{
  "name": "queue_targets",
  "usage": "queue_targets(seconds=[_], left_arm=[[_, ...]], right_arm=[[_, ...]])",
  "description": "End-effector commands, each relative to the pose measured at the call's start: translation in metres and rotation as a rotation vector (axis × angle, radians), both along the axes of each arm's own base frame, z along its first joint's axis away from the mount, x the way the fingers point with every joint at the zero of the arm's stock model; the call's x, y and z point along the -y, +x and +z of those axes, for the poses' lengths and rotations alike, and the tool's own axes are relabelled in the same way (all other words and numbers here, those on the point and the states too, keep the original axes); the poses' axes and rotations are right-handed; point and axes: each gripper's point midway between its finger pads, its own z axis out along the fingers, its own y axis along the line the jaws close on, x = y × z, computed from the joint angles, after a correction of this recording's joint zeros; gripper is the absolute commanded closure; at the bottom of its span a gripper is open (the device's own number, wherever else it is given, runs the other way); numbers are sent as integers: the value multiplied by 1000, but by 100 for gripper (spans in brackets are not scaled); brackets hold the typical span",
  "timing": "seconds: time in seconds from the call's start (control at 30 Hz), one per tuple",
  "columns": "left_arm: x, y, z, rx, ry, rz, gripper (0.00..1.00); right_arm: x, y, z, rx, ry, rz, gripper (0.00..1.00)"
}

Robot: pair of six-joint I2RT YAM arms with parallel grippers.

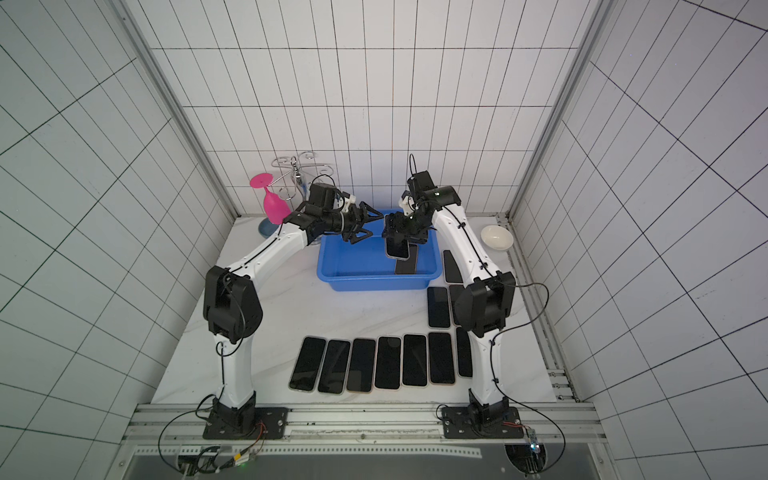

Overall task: Take the phone out of the storage box
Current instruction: Pick up the phone from the storage box.

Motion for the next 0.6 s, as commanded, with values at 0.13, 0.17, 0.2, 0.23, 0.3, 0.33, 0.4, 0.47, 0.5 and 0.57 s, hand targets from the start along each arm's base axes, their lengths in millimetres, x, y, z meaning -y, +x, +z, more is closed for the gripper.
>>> queue_targets(seconds=[0.13, 0.17, 0.2, 0.23, 0.3, 0.33, 0.4, 0.47, 0.5, 0.57], left_arm=[[0, -1, -14, -11, 32, -22, 26], [0, -2, -17, -17, 39, -27, 33], [0, -4, -20, -21, 41, -33, 38], [0, -5, -21, -26, 40, -40, 44], [1, -8, -24, -36, 37, -51, 56], [2, -8, -23, -34, 33, -56, 64], [2, -9, -20, -27, 27, -66, 82], [2, -14, -14, -26, 8, -91, 93], [2, -16, -12, -23, 1, -98, 95], [-4, -23, -4, -8, -21, -109, 99]], right_arm=[[-27, -32, 15, -21, 53, 80, 72], [-28, -33, 16, -25, 58, 81, 73], [-29, -34, 17, -26, 66, 83, 73], [-30, -35, 19, -28, 75, 86, 73], [-34, -38, 21, -39, 94, 95, 74], [-35, -39, 21, -46, 102, 96, 74], [-37, -41, 22, -59, 122, 105, 73], [-36, -41, 23, -67, 132, 101, 70], [-35, -41, 24, -82, 147, 97, 67], [-29, -36, 25, -99, 169, 72, 46]])
